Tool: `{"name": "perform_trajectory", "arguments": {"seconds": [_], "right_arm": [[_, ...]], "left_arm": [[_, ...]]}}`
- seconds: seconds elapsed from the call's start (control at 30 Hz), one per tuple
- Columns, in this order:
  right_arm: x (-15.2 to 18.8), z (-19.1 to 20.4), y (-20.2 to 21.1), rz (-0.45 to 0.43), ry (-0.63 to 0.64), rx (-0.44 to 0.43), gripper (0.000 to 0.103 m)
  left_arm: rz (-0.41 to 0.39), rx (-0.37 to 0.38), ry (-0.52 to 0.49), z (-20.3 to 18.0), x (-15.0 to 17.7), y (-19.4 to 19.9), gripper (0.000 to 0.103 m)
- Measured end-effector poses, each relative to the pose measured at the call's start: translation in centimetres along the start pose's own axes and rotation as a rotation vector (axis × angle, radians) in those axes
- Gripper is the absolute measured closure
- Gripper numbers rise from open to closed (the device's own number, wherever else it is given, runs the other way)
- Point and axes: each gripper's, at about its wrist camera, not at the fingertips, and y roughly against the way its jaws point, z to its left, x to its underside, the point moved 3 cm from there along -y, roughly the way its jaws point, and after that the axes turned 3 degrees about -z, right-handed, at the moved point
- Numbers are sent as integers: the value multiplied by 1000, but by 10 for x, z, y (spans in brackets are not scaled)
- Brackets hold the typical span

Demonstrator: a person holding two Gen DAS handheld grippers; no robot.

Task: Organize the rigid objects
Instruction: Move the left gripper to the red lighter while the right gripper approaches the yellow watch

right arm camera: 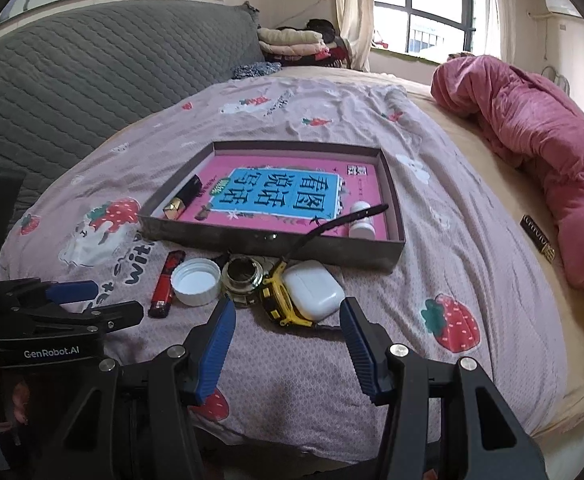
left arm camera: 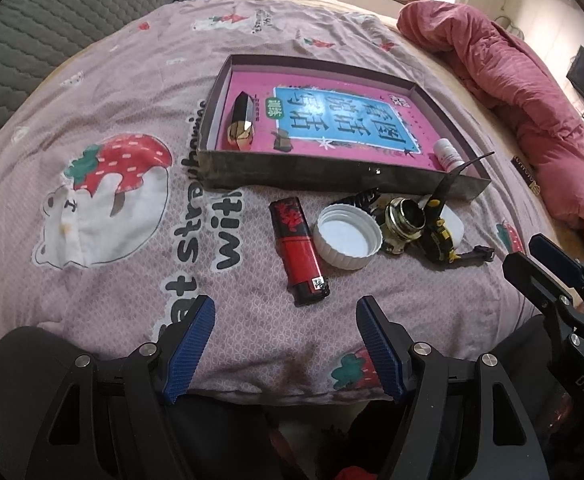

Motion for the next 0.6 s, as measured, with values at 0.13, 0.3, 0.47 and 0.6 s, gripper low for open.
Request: {"name": "perform_trajectory", "arguments": {"seconds": [0.13, 0.3, 0.47, 0.6], "right_arm": [[2, 2, -7, 12, 13, -4, 49], [4, 3, -15, 30, 21, -9, 49], [4, 1, -18, 27, 13, -10, 49], [5, 1, -22, 33, 15, -16, 49]], "left_arm": [[6, -1, 7, 1, 1, -4, 29], [10, -3, 20, 3, -1, -11, 29], [16, -10, 16, -2, -5, -23, 29], [3, -38, -11, -7, -9, -30, 29]]}}
